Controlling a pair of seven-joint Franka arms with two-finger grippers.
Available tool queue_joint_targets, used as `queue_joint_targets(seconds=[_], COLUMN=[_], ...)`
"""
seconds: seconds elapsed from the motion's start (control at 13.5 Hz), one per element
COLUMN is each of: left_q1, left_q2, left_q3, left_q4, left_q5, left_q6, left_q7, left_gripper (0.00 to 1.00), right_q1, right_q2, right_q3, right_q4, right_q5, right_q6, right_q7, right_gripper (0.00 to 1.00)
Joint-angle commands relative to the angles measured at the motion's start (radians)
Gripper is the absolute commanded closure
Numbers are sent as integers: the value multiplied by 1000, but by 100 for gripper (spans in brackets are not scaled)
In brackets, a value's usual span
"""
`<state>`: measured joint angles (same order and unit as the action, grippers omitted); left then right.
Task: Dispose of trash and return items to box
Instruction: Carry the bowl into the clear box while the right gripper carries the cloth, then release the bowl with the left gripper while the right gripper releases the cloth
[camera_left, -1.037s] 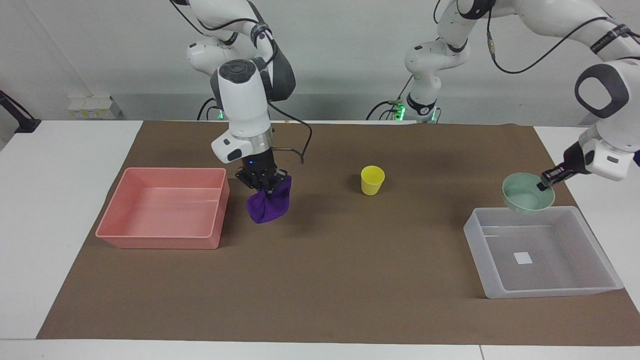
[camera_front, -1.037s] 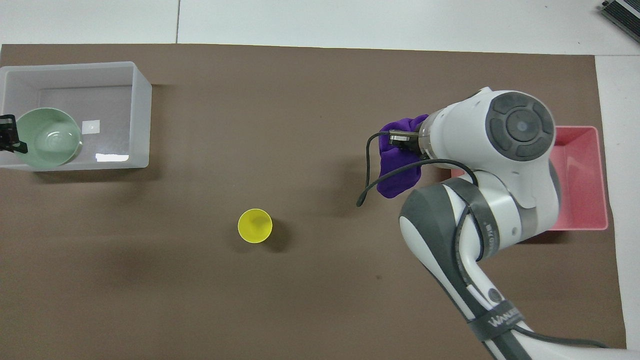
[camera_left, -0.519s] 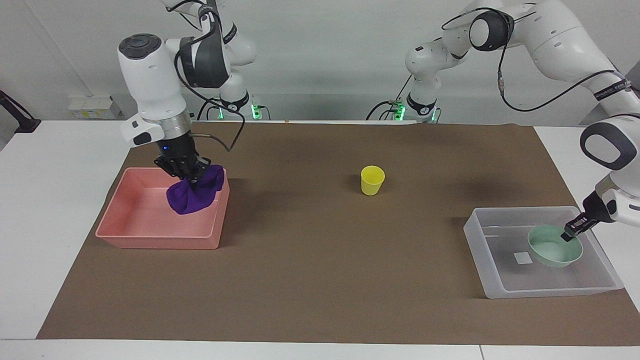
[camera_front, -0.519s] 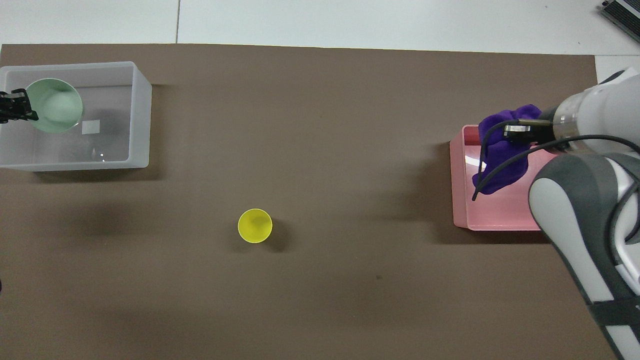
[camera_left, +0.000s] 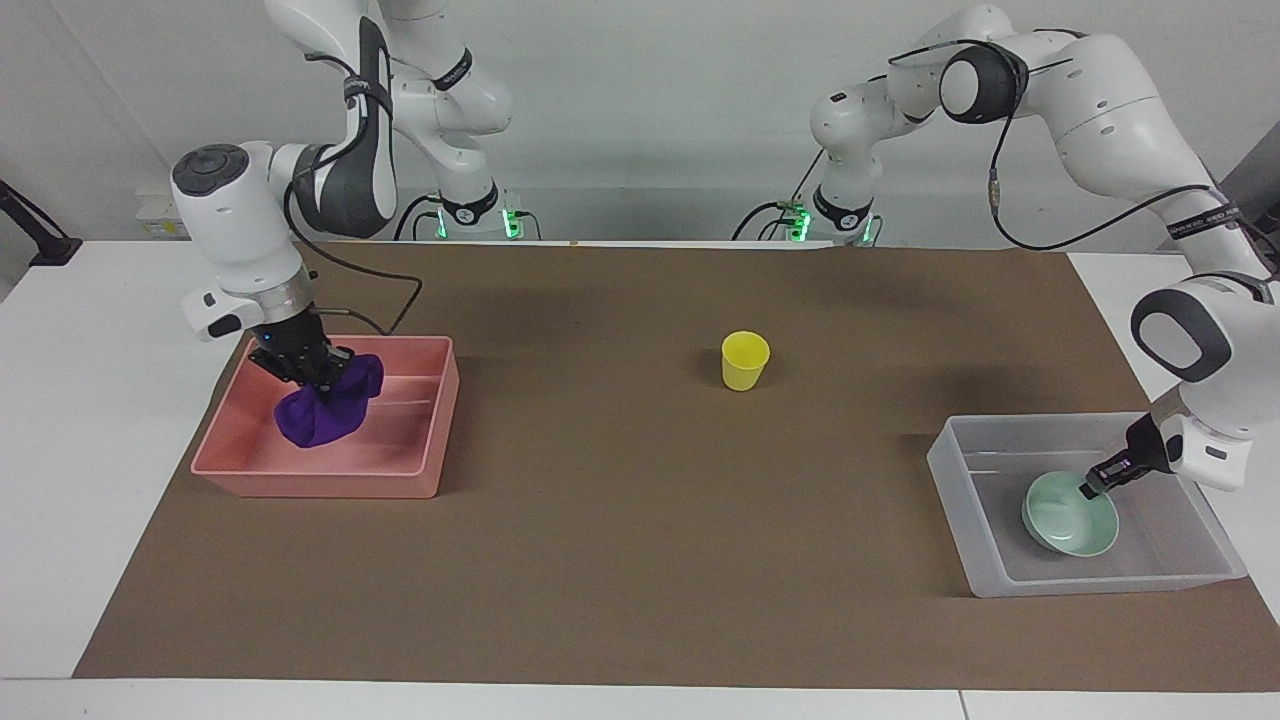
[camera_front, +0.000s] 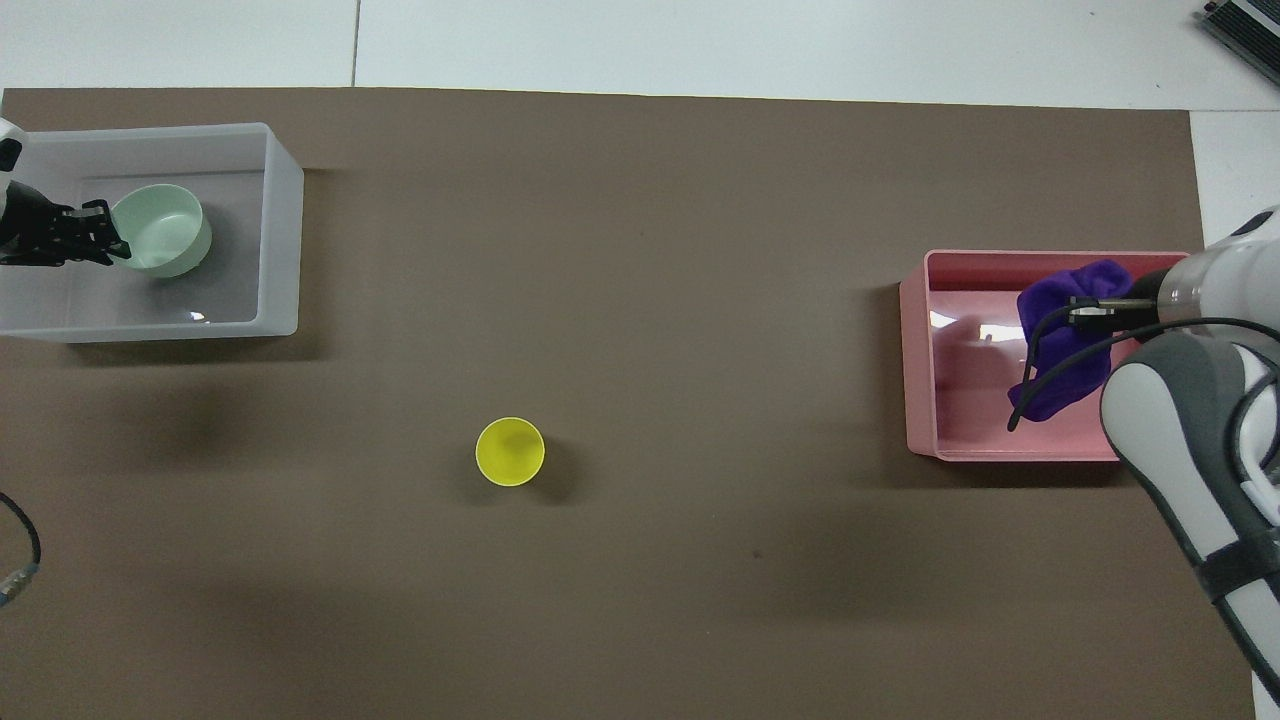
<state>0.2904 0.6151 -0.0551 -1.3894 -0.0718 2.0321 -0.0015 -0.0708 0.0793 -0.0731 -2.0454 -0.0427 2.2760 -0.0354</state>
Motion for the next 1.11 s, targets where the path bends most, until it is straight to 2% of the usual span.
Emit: queue_joint_targets(seconds=[0.0,0.15,0.22,0.3,0.37,0.59,0.67,0.81,0.96,1.04], left_q1=[-28,-31,-48,-74,-86,-126,-175,-236,-304,-333], left_q2=[-12,-50,-69,-98,-136,-227,-265,-325,-385,-440], left_q3=[12,6,7,12,14,5,6,3,-2,0], left_q4=[23,23,23,23,23,23,18,-5,-75,-156], left_q5=[-6,-5,-5,-5,-5,-5,-5,-10,-37,-68], left_q6=[-9,-18,-16,-19,-32,-203,-273,-460,-507,-492], left_q7=[17,11,9,6,3,-2,-24,-96,-116,-132], left_gripper=[0,0,0,0,0,0,0,0,0,0], right_q1=[-26,-26,-26,-27,-27,-15,-11,9,57,74], right_q2=[8,31,37,48,50,39,30,17,1,-7], right_q3=[15,15,15,16,15,16,21,30,29,29], right_q4=[-81,-87,-90,-91,-93,-75,-58,-20,2,11], right_q5=[-13,-11,-11,-9,-9,-9,-9,-9,-14,-14], right_q6=[88,109,121,125,126,111,93,28,-21,-45], right_q7=[-12,-9,-8,-8,-5,-5,5,38,110,135], right_gripper=[100,100,85,53,1,0,0,0,0,0])
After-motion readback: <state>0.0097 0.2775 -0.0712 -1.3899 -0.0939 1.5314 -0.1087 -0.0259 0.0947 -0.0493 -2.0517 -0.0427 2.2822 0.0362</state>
